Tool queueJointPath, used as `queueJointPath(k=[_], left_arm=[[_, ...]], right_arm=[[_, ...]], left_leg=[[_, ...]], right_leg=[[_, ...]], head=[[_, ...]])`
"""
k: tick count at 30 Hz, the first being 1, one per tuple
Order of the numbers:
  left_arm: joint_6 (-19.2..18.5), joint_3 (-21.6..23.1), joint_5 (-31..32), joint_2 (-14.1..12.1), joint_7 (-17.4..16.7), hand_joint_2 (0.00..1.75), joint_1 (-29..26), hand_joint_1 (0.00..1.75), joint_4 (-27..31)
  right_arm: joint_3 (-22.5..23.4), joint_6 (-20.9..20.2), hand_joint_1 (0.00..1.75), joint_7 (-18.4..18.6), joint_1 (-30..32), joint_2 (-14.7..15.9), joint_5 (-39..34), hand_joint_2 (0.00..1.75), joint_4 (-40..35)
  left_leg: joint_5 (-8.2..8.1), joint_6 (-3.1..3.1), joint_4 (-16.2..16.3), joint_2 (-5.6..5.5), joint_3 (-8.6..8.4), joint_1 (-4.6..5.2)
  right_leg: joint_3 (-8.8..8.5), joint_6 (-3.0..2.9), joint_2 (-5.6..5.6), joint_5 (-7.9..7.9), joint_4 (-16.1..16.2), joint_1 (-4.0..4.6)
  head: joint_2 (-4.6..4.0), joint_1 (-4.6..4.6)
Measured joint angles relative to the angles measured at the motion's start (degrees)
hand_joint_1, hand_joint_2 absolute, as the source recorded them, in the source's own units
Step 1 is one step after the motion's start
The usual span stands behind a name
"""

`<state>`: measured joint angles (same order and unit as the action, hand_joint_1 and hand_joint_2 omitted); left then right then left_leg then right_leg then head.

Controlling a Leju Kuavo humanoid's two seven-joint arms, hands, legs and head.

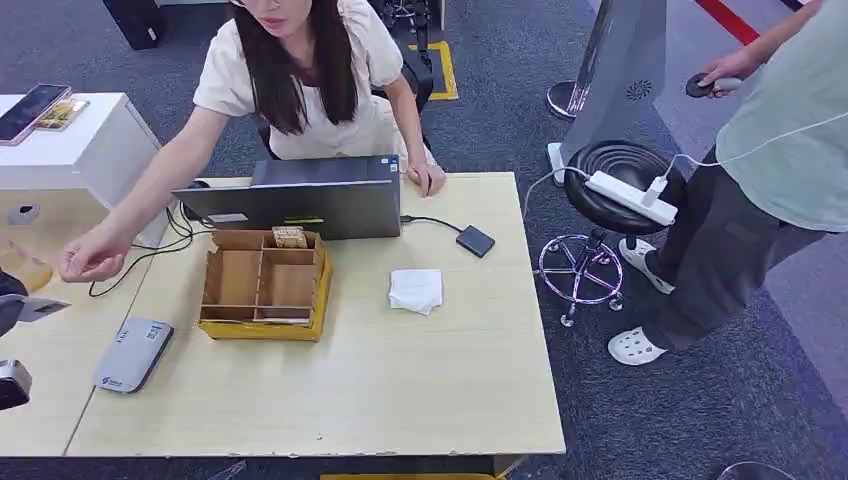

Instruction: Pass the card to the sensor for recognition and then transmit it.

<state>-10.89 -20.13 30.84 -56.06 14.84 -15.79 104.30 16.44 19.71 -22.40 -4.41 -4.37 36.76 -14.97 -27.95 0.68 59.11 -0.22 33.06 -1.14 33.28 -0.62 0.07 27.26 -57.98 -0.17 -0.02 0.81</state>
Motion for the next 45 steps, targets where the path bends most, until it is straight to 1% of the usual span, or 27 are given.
queueJointPath(k=[4,5,6,7,13,15,16,17,18,21,22,23,24,25,26,27,29,33,36,37,38,39,41,43,44,45], left_arm=[[1.4,-0.8,-0.1,0.9,0.8,1.75,-0.1,1.75,0.0],[1.7,-1.1,-0.4,1.3,1.0,1.75,0.0,1.71,0.0],[2.2,-1.4,-0.9,1.8,1.1,1.75,0.2,1.71,0.0],[2.3,-1.5,-1.2,2.0,1.2,1.75,0.4,1.75,0.0],[2.3,-1.6,-1.2,2.0,1.2,1.75,0.4,1.75,0.0],[2.0,-2.4,-4.8,4.5,1.4,1.75,2.4,1.75,-0.6],[0.7,-2.5,-8.3,6.8,1.4,1.75,3.5,1.69,-1.7],[-1.4,-2.5,-12.5,9.2,-0.6,1.75,5.2,1.75,-3.2],[-3.2,-2.4,-14.9,11.1,-3.8,1.75,6.5,1.75,-5.1],[-3.6,-2.4,-15.5,12.6,-4.5,1.75,7.4,1.75,-6.9],[-3.8,-2.4,-15.9,13.0,-4.8,1.75,7.8,1.68,-7.4],[-4.1,-2.4,-17.1,13.6,-5.9,1.75,8.4,1.59,-8.0],[-4.1,-2.4,-18.6,14.4,-7.5,1.75,9.1,1.59,-8.8],[-3.7,-2.4,-19.0,15.2,-8.2,1.75,9.5,1.48,-9.5],[-3.1,-2.3,-18.9,15.8,-8.2,1.75,9.6,1.17,-10.3],[-2.4,-2.1,-18.7,16.6,-8.2,1.75,9.7,1.45,-11.0],[-1.7,-2.0,-18.7,17.5,-8.1,1.75,9.9,1.5,-11.8],[-1.8,-2.0,-21.4,19.2,-8.5,1.75,10.2,1.48,-12.7],[-1.2,-2.0,-22.6,20.7,-11.0,1.75,11.3,1.47,-13.7],[-0.4,-2.0,-22.4,21.2,-11.9,1.75,11.6,1.27,-14.3],[0.3,-2.0,-22.1,21.6,-12.8,1.75,12.0,1.52,-14.9],[1.1,-1.9,-21.8,22.1,-13.7,1.75,12.5,1.48,-15.5],[2.9,-1.9,-22.2,23.2,-16.0,1.75,13.8,1.5,-17.3],[4.0,-1.8,-23.1,24.6,-17.4,1.75,14.7,1.5,-18.8],[4.6,-1.7,-24.1,25.2,-18.1,1.75,15.2,1.59,-19.7],[5.5,-1.6,-24.7,25.6,-18.7,1.75,15.5,1.61,-20.4]], right_arm=[[0.0,0.0,0.0,0.0,0.0,0.0,0.0,1.75,0.0],[0.0,0.0,0.0,0.0,0.0,0.0,0.0,1.75,0.0],[0.0,0.0,0.0,0.0,0.0,0.0,0.1,1.75,0.0],[0.0,0.0,0.0,0.0,0.0,0.0,0.1,1.75,0.0],[0.0,0.0,0.0,0.0,0.0,0.0,0.1,1.75,0.0],[0.0,0.0,0.0,0.0,0.0,0.0,0.1,1.75,0.0],[0.0,0.1,0.0,0.0,0.0,0.0,0.1,1.75,0.0],[0.0,0.2,0.0,0.0,0.0,0.0,0.1,1.75,0.0],[0.0,0.3,0.0,0.0,0.0,0.0,0.1,1.75,0.0],[0.0,0.5,0.0,0.0,0.0,0.0,0.1,1.75,0.0],[0.0,0.6,0.0,0.0,0.0,0.0,0.1,1.75,0.0],[0.0,0.8,0.0,0.0,0.0,0.0,0.1,1.75,0.0],[0.0,1.0,0.0,0.0,0.0,0.0,0.1,1.75,0.0],[0.0,1.0,0.0,0.0,0.0,0.0,0.1,1.75,0.0],[0.0,1.1,0.0,-0.1,0.0,-0.1,0.0,1.75,0.0],[0.0,1.1,0.0,-0.1,0.0,-0.1,0.0,1.75,0.0],[0.0,1.2,0.0,-0.2,0.0,-0.2,0.0,1.75,0.0],[0.0,1.4,0.0,-0.2,0.1,-0.2,-0.1,1.75,0.0],[0.2,1.7,0.0,-0.2,0.1,-0.2,-0.1,1.75,0.0],[0.3,1.8,0.0,-0.2,0.1,-0.2,-0.1,1.75,0.0],[0.3,1.9,0.0,-0.2,0.1,-0.2,-0.1,1.75,0.0],[0.4,2.0,0.0,-0.2,0.1,-0.2,0.0,1.75,0.0],[0.4,2.2,0.0,0.0,0.1,-0.2,0.0,1.75,0.0],[0.5,2.3,0.0,0.0,0.1,-0.3,0.1,1.75,0.0],[0.5,2.3,0.0,0.0,0.1,-0.3,0.1,1.75,0.0],[0.6,2.4,0.0,0.0,0.1,-0.3,0.1,1.75,0.0]], left_leg=[[0.0,0.0,0.0,0.0,0.0,0.0],[0.0,0.0,0.0,0.0,0.0,0.0],[0.0,0.0,0.0,0.0,0.0,0.0],[0.0,0.0,0.0,0.0,0.0,0.0],[0.0,0.0,0.0,0.0,0.0,0.0],[0.0,0.0,0.0,-0.01,0.01,0.0],[0.0,0.0,0.0,-0.01,0.0,0.0],[0.0,0.0,0.0,-0.01,0.0,0.0],[0.0,0.0,0.0,-0.01,-0.01,0.0],[0.0,0.0,0.0,0.0,-0.02,0.0],[0.0,0.0,0.0,0.0,-0.02,0.0],[0.0,0.0,0.0,0.0,-0.02,0.01],[0.0,0.0,0.0,-0.01,-0.01,0.03],[0.0,0.0,0.0,-0.01,-0.02,0.03],[0.0,0.0,0.0,0.01,-0.02,0.02],[0.0,0.0,0.0,0.03,-0.02,0.02],[0.0,0.0,0.0,0.03,-0.01,0.02],[0.0,0.0,0.0,0.02,-0.01,0.02],[0.0,0.0,0.0,0.01,-0.01,0.03],[0.0,0.0,0.0,0.01,-0.02,0.03],[0.0,0.0,0.0,0.02,-0.02,0.02],[0.0,0.0,0.0,0.03,-0.03,0.02],[0.0,0.0,0.0,0.02,-0.03,0.02],[0.0,0.0,0.0,0.02,-0.03,0.02],[0.0,0.0,0.0,0.02,-0.02,0.02],[0.0,0.0,0.0,0.03,-0.03,0.02]], right_leg=[[0.0,0.0,0.0,0.0,0.0,0.0],[0.0,0.0,0.0,0.0,0.0,0.0],[0.0,0.0,0.0,0.0,0.0,0.0],[0.0,0.0,0.0,0.0,0.0,0.0],[0.0,0.0,0.0,0.0,0.0,0.0],[0.0,0.0,-0.02,0.0,0.0,0.0],[0.0,0.0,-0.01,0.0,0.0,0.0],[0.0,0.0,-0.02,0.0,0.0,0.0],[0.01,0.0,-0.01,0.0,0.0,0.0],[0.01,0.0,0.0,-0.01,0.0,0.0],[0.01,0.0,0.0,-0.01,0.0,0.0],[0.01,0.0,-0.01,-0.01,0.0,-0.01],[0.01,0.0,-0.01,-0.01,0.0,-0.03],[0.01,0.0,-0.01,-0.01,0.0,-0.03],[0.02,0.0,0.02,-0.01,0.0,-0.02],[0.03,0.0,0.04,-0.01,0.0,-0.02],[0.03,0.0,0.03,-0.01,0.0,-0.02],[0.03,0.0,0.03,-0.01,0.0,-0.02],[0.03,0.0,0.01,-0.01,0.0,-0.02],[0.03,0.0,0.01,-0.01,0.0,-0.02],[0.03,0.0,0.02,-0.01,0.0,-0.02],[0.04,0.0,0.02,-0.01,0.0,-0.02],[0.04,0.0,0.01,-0.02,0.0,-0.02],[0.03,0.0,0.01,-0.02,0.0,-0.02],[0.03,0.0,0.02,-0.02,0.0,-0.02],[0.03,0.0,0.04,-0.02,0.0,-0.02]], head=[[0.0,-0.02],[0.0,0.0],[0.0,0.0],[0.0,0.02],[0.0,0.02],[0.0,-0.02],[0.0,0.0],[0.0,0.0],[0.0,0.02],[0.0,0.0],[0.0,0.0],[0.0,-0.02],[0.0,0.02],[0.0,0.0],[0.0,0.0],[0.0,0.0],[0.0,-0.02],[0.0,0.0],[0.0,-0.02],[0.0,0.0],[0.0,-0.02],[0.0,-0.02],[0.0,-0.02],[0.0,0.0],[0.0,-0.02],[0.0,0.0]])
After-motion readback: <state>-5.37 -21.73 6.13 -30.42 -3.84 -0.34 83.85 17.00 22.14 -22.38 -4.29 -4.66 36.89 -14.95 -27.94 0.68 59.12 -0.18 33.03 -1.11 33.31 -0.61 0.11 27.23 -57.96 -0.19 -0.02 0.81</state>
